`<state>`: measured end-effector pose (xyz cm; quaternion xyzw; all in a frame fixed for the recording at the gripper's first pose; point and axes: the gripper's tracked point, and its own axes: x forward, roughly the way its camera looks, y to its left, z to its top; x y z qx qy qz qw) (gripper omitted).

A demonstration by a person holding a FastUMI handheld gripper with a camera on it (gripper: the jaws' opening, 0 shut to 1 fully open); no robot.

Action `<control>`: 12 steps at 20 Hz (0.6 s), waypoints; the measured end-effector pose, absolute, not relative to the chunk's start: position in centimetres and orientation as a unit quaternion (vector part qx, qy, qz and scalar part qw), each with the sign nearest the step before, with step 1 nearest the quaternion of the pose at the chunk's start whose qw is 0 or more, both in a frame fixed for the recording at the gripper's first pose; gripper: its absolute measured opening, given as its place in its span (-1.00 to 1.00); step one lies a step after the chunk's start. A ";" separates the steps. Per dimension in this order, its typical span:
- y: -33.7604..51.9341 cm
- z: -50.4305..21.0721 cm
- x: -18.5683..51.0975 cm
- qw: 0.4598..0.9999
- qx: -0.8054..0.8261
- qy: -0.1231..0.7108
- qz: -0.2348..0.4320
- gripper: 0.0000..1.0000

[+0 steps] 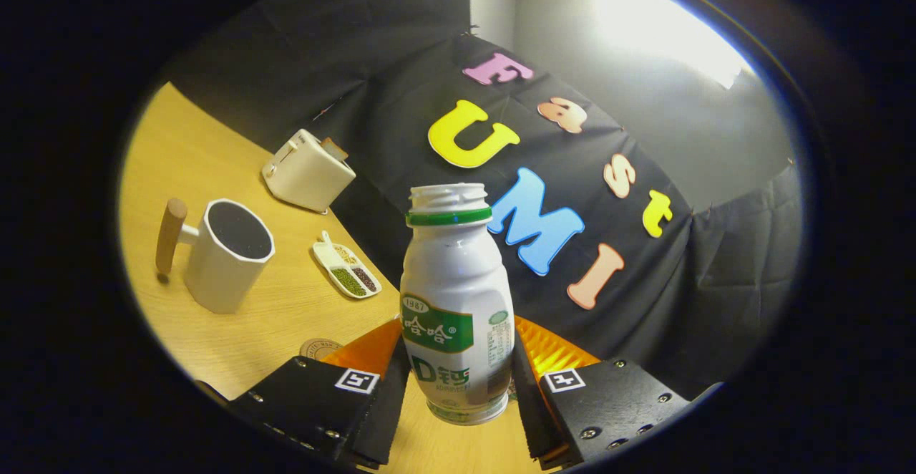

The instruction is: Take the bottle from table, then pour the juice into the cup, finally place the bottle on the coaster

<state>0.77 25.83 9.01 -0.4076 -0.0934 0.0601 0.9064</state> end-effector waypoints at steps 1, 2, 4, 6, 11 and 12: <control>26.5 9.1 0.7 0.897 -0.427 -0.100 0.062 0.38; 27.3 8.8 0.6 0.888 -0.443 -0.104 0.067 0.38; 28.6 8.3 0.3 0.871 -0.474 -0.112 0.074 0.38; 29.6 8.2 0.2 0.853 -0.503 -0.118 0.075 0.38; 31.3 8.0 1.1 0.810 -0.568 -0.127 0.073 0.37; 31.5 8.0 1.2 0.801 -0.580 -0.129 0.071 0.38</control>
